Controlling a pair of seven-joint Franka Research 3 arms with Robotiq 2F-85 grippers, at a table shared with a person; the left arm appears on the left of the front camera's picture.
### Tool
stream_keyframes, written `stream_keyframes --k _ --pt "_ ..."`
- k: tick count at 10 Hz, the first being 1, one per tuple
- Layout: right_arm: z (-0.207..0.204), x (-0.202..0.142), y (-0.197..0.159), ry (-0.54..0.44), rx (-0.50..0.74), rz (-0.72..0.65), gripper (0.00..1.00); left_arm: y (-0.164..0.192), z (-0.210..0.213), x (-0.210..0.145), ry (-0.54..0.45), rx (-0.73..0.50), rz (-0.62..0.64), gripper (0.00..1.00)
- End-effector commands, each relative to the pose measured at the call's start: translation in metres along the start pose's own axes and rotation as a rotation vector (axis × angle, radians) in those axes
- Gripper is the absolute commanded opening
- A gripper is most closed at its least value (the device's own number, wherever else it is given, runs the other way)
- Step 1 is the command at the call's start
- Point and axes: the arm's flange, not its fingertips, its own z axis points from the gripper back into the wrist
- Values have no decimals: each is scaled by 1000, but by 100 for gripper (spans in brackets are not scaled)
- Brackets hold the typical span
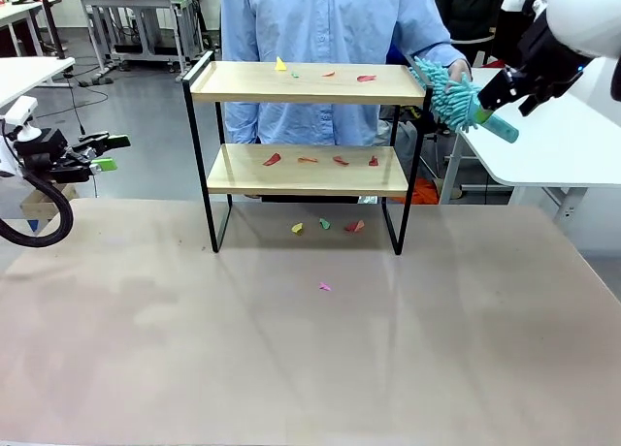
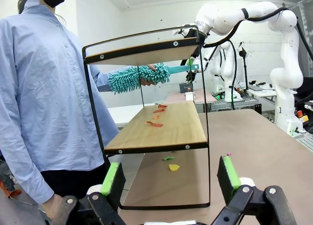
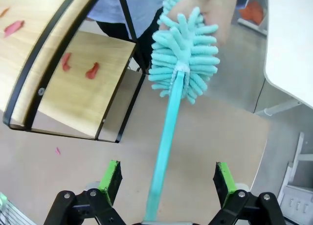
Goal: Clean the shelf.
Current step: Pick up the Duster handed by the human.
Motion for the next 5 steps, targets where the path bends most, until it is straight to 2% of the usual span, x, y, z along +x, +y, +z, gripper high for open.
stream_keyframes --k 1,2,3,4,5 --pt "-6 -4 2 -20 -58 -37 100 -1 0 1 12 -9 -16 100" --pt "-5 -5 2 -25 -59 -33 100 -1 0 1 12 -9 -16 100" --pt "-6 -5 3 -25 -63 -31 41 -1 0 1 12 -9 -16 100" --pt "-4 -5 3 -14 -66 -37 40 -1 0 1 12 -9 -16 100" --pt "-3 -6 3 -12 -74 -41 0 -1 0 1 12 -9 -16 100"
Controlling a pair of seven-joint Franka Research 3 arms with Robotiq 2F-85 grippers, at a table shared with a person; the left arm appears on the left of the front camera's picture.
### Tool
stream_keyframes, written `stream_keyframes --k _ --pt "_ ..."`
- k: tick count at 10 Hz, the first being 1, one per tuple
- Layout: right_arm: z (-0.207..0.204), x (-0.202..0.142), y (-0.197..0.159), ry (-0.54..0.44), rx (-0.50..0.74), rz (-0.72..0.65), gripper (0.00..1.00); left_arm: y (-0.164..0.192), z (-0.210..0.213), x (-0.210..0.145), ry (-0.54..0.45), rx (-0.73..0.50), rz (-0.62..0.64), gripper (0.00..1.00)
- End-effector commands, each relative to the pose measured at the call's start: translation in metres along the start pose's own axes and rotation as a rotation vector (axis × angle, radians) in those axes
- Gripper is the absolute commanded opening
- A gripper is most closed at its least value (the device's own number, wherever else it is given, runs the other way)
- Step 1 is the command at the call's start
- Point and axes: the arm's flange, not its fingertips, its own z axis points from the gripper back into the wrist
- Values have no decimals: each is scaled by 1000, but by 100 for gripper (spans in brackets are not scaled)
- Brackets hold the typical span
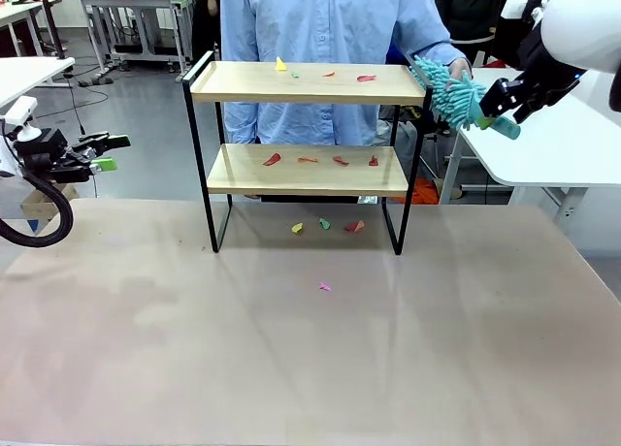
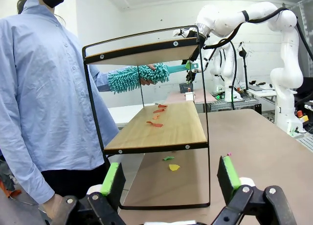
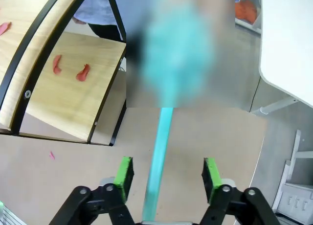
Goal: Clean the shelf.
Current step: Pick up the Duster handed by the human.
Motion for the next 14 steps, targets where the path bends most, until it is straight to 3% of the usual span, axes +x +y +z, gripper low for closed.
stream_keyframes --k 1,2,3,5,9,10,11,14 --pt "3 -3 3 2 -44 -31 0 -1 0 1 12 -9 -16 100" --pt "6 -4 3 7 -43 -34 0 -1 0 1 12 -9 -16 100" --pt "9 -3 4 6 -48 -37 14 -1 0 1 12 -9 -16 100" --pt "14 -4 5 13 -59 -34 0 -1 0 1 12 -9 -16 100" --pt "19 -7 5 40 -96 -63 0 -1 0 1 12 -9 -16 100" --pt "23 -5 2 -20 -89 -71 0 -1 0 1 12 -9 -16 100" --pt "14 -2 1 21 -51 -28 0 -1 0 1 12 -9 -16 100" --pt "14 -2 1 21 -51 -28 0 -1 0 1 12 -9 -16 100"
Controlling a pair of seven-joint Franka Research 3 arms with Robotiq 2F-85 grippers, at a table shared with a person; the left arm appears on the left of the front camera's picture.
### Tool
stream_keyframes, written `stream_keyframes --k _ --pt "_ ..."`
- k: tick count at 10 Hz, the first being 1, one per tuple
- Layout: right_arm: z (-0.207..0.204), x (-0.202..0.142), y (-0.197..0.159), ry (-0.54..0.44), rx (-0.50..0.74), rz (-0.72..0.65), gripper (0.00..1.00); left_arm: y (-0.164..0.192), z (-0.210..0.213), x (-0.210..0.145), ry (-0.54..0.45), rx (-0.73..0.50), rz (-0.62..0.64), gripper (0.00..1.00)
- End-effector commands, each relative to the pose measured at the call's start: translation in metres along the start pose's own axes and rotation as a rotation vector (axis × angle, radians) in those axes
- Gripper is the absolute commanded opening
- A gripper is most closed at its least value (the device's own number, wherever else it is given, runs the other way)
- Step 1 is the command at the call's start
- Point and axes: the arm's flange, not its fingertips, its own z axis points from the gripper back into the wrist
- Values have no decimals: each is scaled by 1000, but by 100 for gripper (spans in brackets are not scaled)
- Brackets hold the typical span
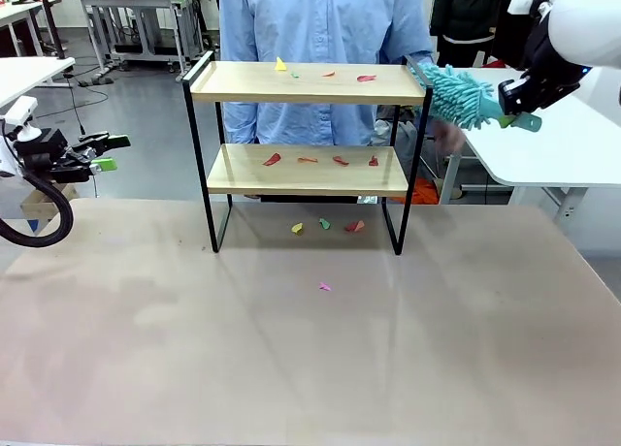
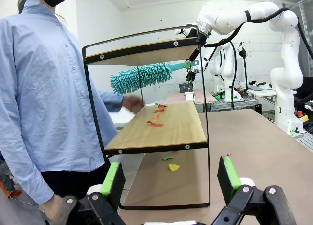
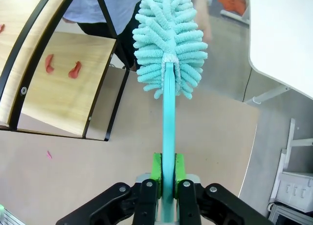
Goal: Clean the shelf.
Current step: Pick up the Duster handed by the human, then clean the specific section of the Shelf indicated by the human with the Duster.
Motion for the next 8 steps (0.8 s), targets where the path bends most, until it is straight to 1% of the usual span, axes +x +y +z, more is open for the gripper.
stream_keyframes --k 1,7,8 --pt "2 0 -1 -5 -1 6 0 -1 0 1 12 -9 -16 100" --pt "2 0 -1 -5 -1 6 0 -1 0 1 12 -9 -16 100" --pt "0 0 0 0 0 0 13 -1 0 1 12 -9 -16 100"
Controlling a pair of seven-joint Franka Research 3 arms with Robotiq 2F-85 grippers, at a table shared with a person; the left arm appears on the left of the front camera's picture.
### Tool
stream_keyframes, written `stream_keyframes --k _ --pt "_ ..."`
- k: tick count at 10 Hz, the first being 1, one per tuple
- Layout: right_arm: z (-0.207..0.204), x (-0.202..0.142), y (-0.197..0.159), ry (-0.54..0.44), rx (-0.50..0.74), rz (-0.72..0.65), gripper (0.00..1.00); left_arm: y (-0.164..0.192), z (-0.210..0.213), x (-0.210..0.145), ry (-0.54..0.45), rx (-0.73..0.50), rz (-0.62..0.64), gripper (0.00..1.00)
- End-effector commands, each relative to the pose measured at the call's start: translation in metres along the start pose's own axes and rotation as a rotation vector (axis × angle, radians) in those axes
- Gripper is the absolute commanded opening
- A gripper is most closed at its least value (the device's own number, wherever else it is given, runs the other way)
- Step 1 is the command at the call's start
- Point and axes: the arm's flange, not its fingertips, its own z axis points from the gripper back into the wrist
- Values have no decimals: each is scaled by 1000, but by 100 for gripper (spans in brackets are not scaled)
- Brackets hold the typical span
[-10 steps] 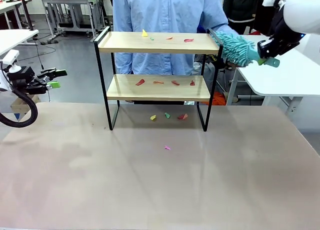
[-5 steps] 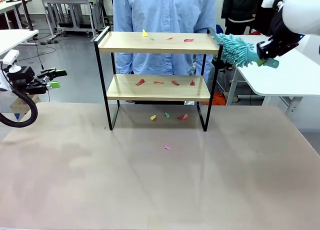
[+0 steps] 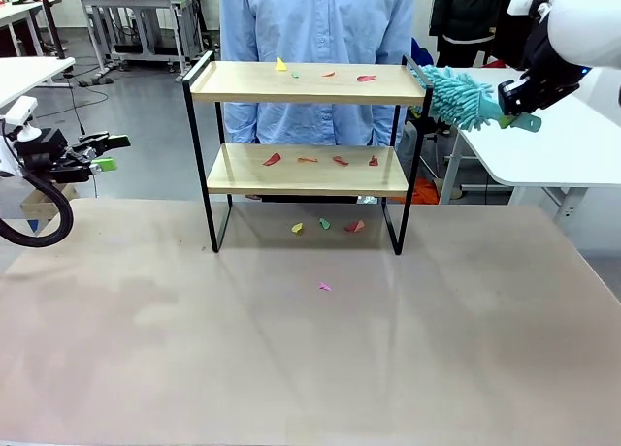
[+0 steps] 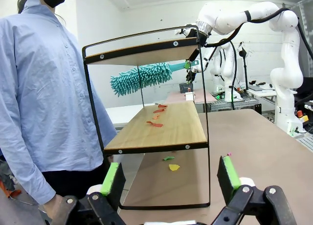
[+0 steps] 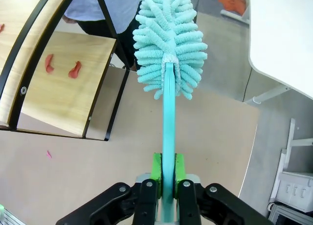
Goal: Clean the shelf.
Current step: Clean the specific section of the Shelf indicated by the human with the Duster.
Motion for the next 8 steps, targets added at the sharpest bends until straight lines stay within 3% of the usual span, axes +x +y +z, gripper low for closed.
stream_keyframes --k 1,5,8 --pt "13 -8 -17 49 5 59 13 -1 0 1 12 -9 -16 100" --pt "55 -57 -76 280 27 304 13 -1 0 1 12 -9 -16 100" --pt "77 -96 -74 506 37 556 13 -1 0 1 12 -9 -16 100"
